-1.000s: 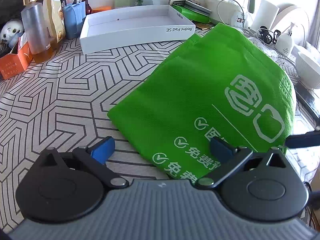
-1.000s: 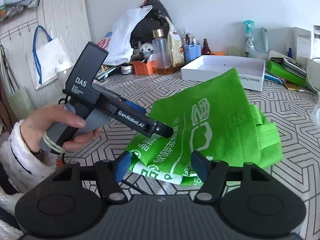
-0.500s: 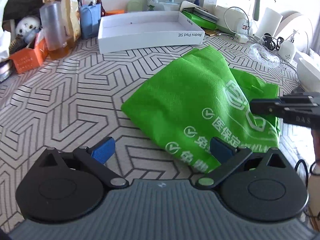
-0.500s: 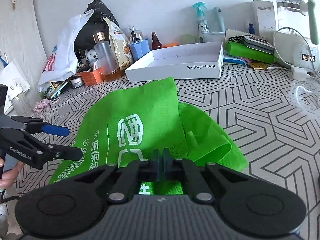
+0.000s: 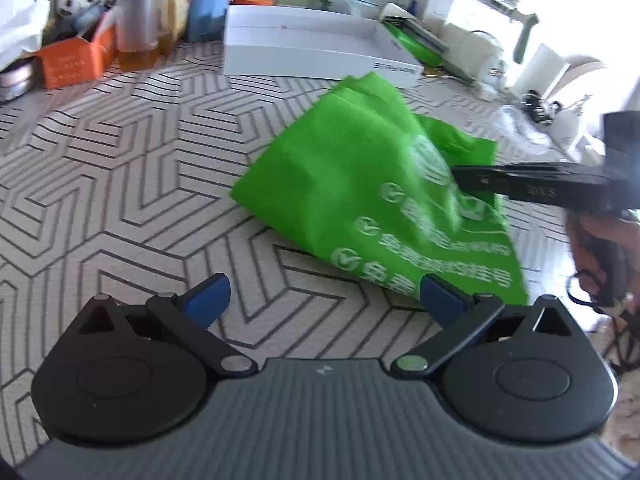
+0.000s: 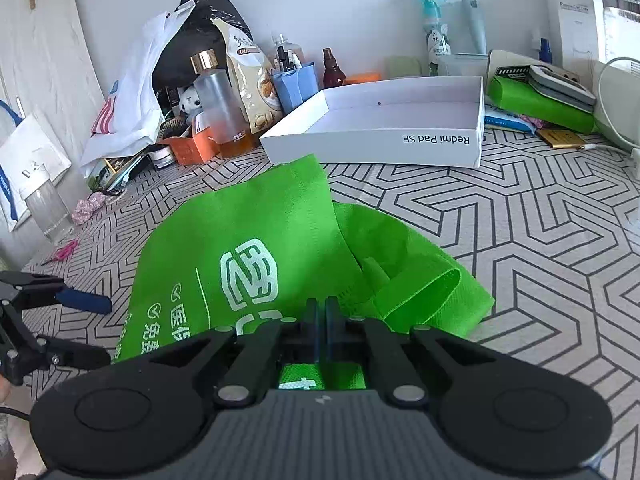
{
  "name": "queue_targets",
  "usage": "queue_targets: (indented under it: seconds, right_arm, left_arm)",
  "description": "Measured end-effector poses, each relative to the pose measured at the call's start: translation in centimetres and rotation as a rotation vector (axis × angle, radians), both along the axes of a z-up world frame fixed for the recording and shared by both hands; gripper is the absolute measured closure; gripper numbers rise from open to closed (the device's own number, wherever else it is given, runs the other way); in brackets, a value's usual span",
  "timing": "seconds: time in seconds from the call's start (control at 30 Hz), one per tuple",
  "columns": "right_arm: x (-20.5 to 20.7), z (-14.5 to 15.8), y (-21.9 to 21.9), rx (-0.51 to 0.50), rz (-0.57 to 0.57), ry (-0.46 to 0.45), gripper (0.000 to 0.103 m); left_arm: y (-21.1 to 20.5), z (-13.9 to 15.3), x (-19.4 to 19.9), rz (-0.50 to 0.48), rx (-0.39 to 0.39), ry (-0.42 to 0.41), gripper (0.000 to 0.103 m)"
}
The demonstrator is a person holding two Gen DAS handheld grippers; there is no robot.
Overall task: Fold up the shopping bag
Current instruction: 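Grasp the bag edge with the right gripper and fold it over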
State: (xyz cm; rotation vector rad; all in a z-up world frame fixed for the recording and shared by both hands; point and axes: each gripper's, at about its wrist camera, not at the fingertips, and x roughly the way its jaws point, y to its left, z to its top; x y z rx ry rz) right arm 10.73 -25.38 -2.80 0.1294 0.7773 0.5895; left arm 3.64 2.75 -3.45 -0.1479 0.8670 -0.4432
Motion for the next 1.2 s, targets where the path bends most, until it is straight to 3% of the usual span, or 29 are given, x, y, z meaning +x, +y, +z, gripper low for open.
queue_targets:
  seconds: [0.13,0.23,0.27,0.33,0.4,0.47,0.53,0.63,0.73,0.83,0.97,1.1,1.2]
  right_arm:
    - [1.7,-0.6,-0.2,0.111,0.013,0.081,0.101]
    - [2.3,-1.0,-0.3,0.151,0.031,0.109,0.101]
    - [2.2,-0.9,-0.1,0.14,0.038,0.097,0.101]
    - [1.5,-0.7,0.5,0.09,0.053,0.047,0.101]
    - [1.0,-0.5,1.2,0.042,0.065,0.001,0.101]
    - [0.1,0.4,1.8,-0.041,0.068,-0.064,0.097]
    - [-1.4,2.3,1.7,-0.053,0.109,-0.186,0.078]
    - [-3.4,4.9,2.4,-0.09,0.229,-0.29,0.076]
    - [-5.9,6.3,5.0,-0.244,0.328,-0.371,0.076]
    - [-7.5,5.8,7.3,-0.36,0.387,-0.369,0.076]
    - [-9.3,4.3,8.5,-0.376,0.427,-0.338,0.075]
    - [-11.0,3.3,9.1,-0.424,0.449,-0.385,0.062]
    - [-11.3,2.5,9.4,-0.465,0.466,-0.416,0.049]
  left_arm:
    - [-0.2,-0.2,0.7,-0.018,-0.054,0.003,0.0]
    - [0.0,-0.4,2.0,-0.032,-0.188,0.057,0.0]
    - [0.4,-0.5,2.7,-0.018,-0.263,0.098,0.002]
    - [0.9,-0.8,3.6,0.003,-0.338,0.147,0.01]
    - [1.4,-1.2,4.5,0.037,-0.376,0.189,0.044]
    - [1.8,-1.6,5.1,0.075,-0.354,0.206,0.064]
    - [2.2,-2.0,5.3,0.081,-0.372,0.215,0.064]
    - [2.1,-2.1,5.4,0.09,-0.374,0.221,0.064]
    - [2.0,-2.0,6.0,0.103,-0.372,0.231,0.064]
    - [2.3,-1.9,6.8,0.117,-0.383,0.261,0.063]
    - [2.3,-2.0,7.7,0.133,-0.39,0.279,0.063]
    - [2.1,-2.0,8.3,0.127,-0.391,0.296,0.062]
    - [2.6,-2.0,9.9,0.083,-0.455,0.357,0.064]
